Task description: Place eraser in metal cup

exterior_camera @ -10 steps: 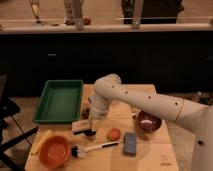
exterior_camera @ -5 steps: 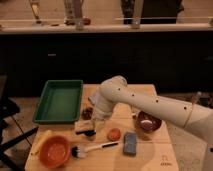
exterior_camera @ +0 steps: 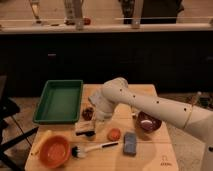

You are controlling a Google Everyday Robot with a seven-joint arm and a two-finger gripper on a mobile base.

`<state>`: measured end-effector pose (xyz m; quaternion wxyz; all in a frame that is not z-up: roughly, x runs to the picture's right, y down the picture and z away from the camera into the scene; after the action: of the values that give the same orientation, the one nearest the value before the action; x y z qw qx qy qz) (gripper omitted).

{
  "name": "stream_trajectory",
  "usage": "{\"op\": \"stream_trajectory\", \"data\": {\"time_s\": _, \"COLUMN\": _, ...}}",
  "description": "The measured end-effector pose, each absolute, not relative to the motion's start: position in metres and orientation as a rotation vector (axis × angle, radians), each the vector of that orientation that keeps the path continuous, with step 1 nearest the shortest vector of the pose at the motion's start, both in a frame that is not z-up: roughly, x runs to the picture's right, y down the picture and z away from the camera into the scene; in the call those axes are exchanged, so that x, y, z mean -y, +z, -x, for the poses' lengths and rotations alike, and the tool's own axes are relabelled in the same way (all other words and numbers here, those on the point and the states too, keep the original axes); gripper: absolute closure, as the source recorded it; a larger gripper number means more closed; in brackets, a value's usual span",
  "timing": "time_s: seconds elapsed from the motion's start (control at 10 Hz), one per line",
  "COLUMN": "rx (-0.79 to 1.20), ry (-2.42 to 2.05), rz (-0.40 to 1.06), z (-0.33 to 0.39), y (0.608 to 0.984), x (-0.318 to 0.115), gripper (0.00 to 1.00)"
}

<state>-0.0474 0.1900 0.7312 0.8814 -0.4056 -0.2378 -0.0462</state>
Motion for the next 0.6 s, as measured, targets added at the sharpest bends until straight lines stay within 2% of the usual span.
{"op": "stream_trajectory", "data": {"time_s": 0.4, "rx": 0.502, "ry": -0.09, "rz": 0.86, "z": 0.0459, "y": 0.7339, "x": -0.1923, "gripper": 1.0}}
{"op": "stream_trajectory", "data": {"time_s": 0.6, "rx": 0.508, "ry": -0.075, "rz": 0.871, "z": 0.0433, "y": 0.7359, "x": -0.1933, "gripper": 0.91}}
